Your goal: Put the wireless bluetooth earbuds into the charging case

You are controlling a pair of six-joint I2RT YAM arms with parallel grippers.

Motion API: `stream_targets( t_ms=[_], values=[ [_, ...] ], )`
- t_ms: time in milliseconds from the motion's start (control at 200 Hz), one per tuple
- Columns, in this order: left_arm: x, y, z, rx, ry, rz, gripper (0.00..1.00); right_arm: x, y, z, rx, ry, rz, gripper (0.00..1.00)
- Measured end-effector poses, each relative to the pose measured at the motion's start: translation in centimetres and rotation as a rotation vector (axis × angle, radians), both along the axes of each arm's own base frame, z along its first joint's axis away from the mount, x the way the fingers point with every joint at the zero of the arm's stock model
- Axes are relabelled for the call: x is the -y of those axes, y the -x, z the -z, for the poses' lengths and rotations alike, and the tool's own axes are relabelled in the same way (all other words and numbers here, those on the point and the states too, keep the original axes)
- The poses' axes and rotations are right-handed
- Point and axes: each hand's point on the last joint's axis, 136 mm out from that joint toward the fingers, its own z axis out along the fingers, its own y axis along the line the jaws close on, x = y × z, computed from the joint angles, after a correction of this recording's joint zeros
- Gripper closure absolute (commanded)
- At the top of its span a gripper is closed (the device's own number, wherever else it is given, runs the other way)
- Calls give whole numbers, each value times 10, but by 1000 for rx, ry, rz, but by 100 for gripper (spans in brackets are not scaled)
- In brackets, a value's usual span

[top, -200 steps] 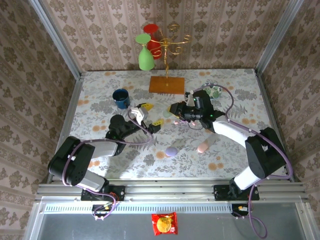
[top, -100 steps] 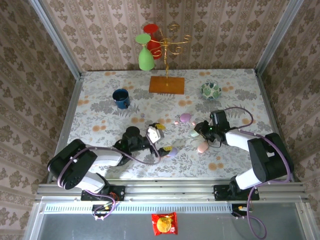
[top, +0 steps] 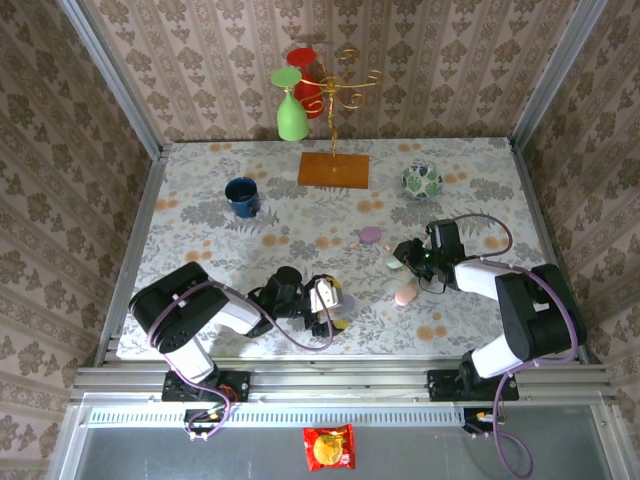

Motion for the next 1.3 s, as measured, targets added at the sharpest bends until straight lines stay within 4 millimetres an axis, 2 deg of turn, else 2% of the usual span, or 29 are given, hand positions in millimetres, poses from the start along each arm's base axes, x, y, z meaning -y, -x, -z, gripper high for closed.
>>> stream_targets(
  t_ms=[155, 245, 390, 570, 800, 905, 1010, 1190, 1300],
  values=[
    [-4, -4, 10, 15, -63, -10, 17, 2, 1, 3, -8, 11, -3, 41],
    [-4, -5, 13, 18, -79, -10, 25, 1, 0, 1, 1, 13, -7, 37],
    [0, -8, 13, 21, -79, -8, 39, 4, 4, -6, 4, 25, -6, 35],
    [1, -7, 14, 22, -78, 0, 61, 8, 7, -32, 61, 44, -1, 35],
    [1, -9, 10, 21, -68, -7, 64, 8, 11, -62, 131, 49, -19, 34],
    [-3, -16, -5, 25, -20, -36, 64, 1, 11, -76, 166, 34, -62, 34],
    [-9, -33, -33, 51, 60, -85, 64, -15, 15, -90, 201, -9, -131, 33],
    [-22, -63, -86, 119, 209, -159, 64, -63, 27, -114, 244, -111, -306, 28],
    [-31, -77, -108, 140, 284, -189, 64, -97, 34, -132, 284, -173, -422, 26]
  ],
)
